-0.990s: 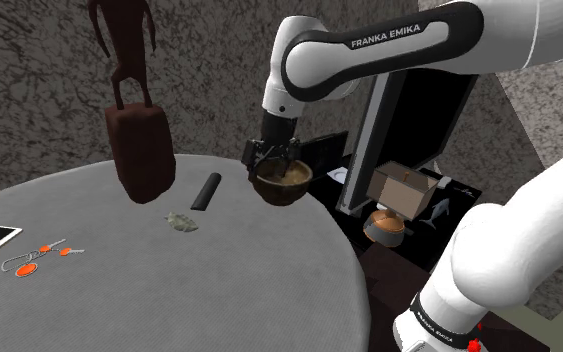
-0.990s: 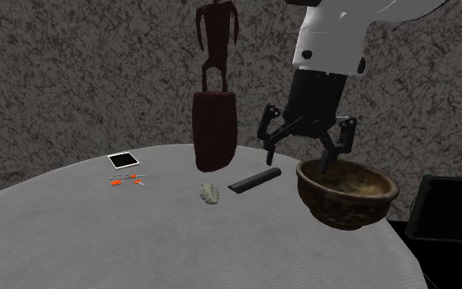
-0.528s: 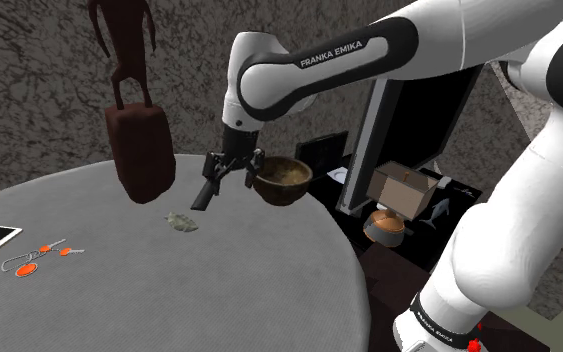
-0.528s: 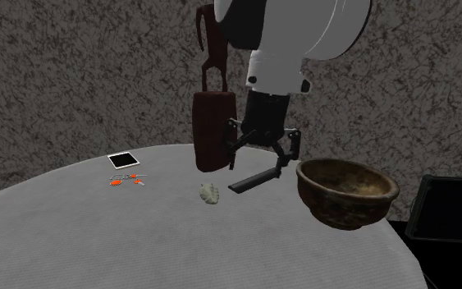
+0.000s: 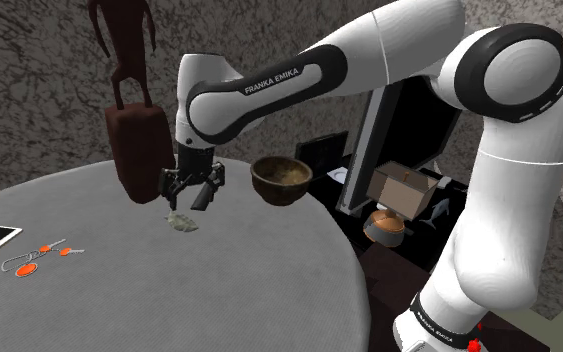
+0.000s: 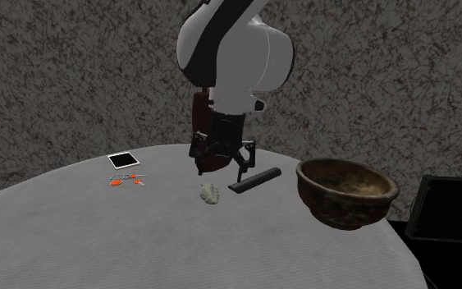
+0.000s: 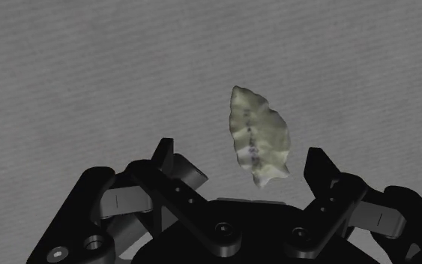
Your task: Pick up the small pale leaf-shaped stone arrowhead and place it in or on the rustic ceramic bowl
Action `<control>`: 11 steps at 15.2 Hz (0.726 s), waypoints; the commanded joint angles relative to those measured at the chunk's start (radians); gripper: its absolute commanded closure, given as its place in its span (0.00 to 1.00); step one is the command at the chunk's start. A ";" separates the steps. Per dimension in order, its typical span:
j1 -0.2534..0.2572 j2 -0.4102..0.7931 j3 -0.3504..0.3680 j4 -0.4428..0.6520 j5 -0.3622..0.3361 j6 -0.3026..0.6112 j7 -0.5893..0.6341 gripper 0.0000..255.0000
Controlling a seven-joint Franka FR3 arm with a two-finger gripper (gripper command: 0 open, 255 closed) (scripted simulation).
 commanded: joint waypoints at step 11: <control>0.043 0.144 -0.005 0.060 -0.057 0.081 0.058 0.00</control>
